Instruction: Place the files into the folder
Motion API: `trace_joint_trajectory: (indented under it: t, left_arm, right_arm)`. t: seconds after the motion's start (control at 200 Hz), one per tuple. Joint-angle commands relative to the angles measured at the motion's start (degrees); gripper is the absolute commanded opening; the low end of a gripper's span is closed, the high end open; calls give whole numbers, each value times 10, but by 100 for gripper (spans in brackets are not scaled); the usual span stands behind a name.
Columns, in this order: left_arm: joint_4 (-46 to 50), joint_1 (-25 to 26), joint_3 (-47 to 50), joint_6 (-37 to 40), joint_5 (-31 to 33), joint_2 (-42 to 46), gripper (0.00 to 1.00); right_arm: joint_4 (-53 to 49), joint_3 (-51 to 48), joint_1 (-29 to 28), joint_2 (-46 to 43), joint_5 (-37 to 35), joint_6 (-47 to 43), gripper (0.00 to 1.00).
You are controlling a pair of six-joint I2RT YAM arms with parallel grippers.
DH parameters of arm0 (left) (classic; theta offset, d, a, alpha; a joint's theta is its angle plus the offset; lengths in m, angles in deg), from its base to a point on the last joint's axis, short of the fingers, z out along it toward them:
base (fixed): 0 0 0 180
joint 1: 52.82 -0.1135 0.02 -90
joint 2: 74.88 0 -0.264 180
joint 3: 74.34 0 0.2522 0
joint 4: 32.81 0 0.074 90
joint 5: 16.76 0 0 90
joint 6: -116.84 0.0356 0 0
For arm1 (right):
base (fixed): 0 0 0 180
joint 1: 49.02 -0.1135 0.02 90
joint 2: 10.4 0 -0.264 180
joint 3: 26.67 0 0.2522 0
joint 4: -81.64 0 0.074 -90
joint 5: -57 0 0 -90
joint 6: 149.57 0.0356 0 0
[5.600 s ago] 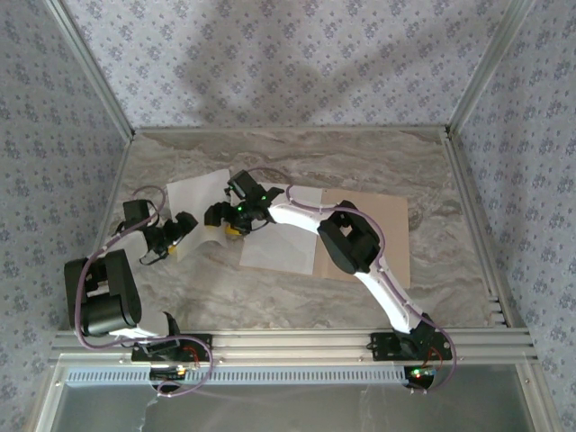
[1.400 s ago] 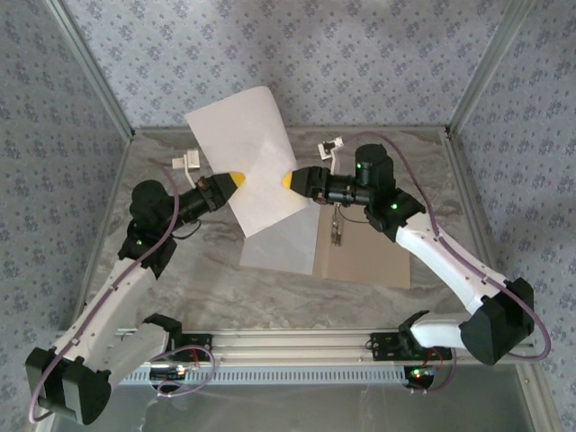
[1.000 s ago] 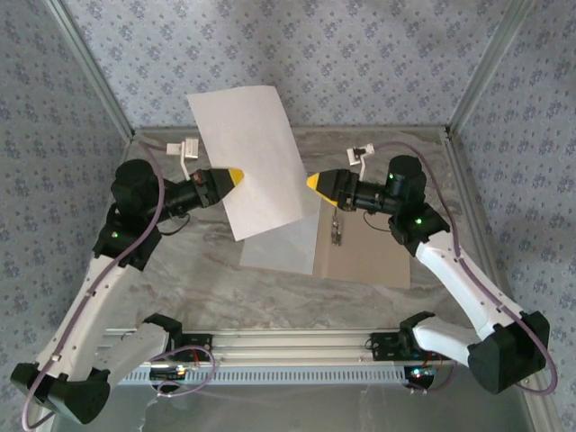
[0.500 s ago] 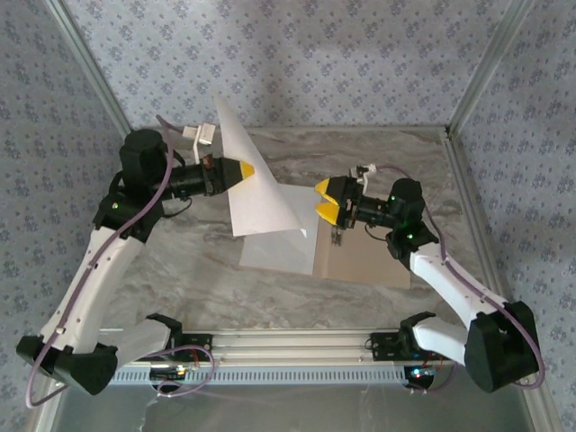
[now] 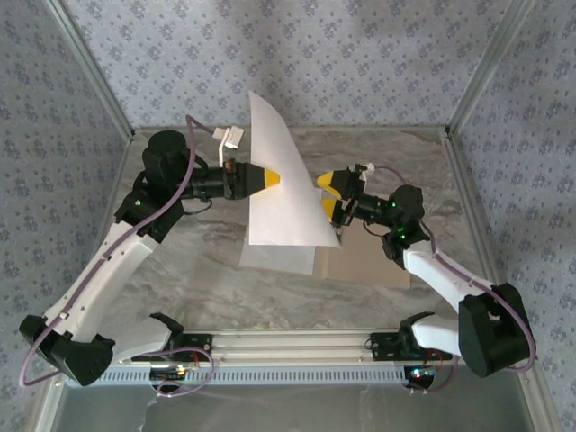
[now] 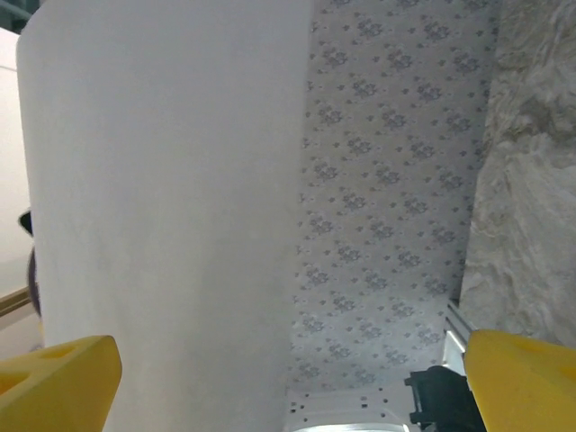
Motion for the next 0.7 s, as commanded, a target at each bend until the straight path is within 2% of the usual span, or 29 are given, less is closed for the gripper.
trace_joint_trajectory:
  t: [0.0, 0.13, 0.22, 0.325, 0.53, 0.695]
  left_arm:
    - [-37, 1, 35, -14, -25, 14, 0]
    - [3, -11, 68, 3, -38, 24, 0]
    - [28, -37, 88, 15, -51, 31, 0]
    - [79, -60, 90, 45, -59, 34, 0]
    - [135, -73, 83, 95, -78, 39, 0]
    - [146, -73, 82, 115, -98, 38, 0]
  right_arm:
    - [102, 1, 3, 7, 10, 49, 99]
    - [159, 5, 2, 13, 15, 83, 93]
    - [161, 8, 2, 7, 25, 81, 84]
    - [87, 10, 2, -18, 44, 28, 73]
    - [-110, 30, 2, -82, 69, -103, 64]
    - [-148, 39, 2, -91, 82, -130, 60]
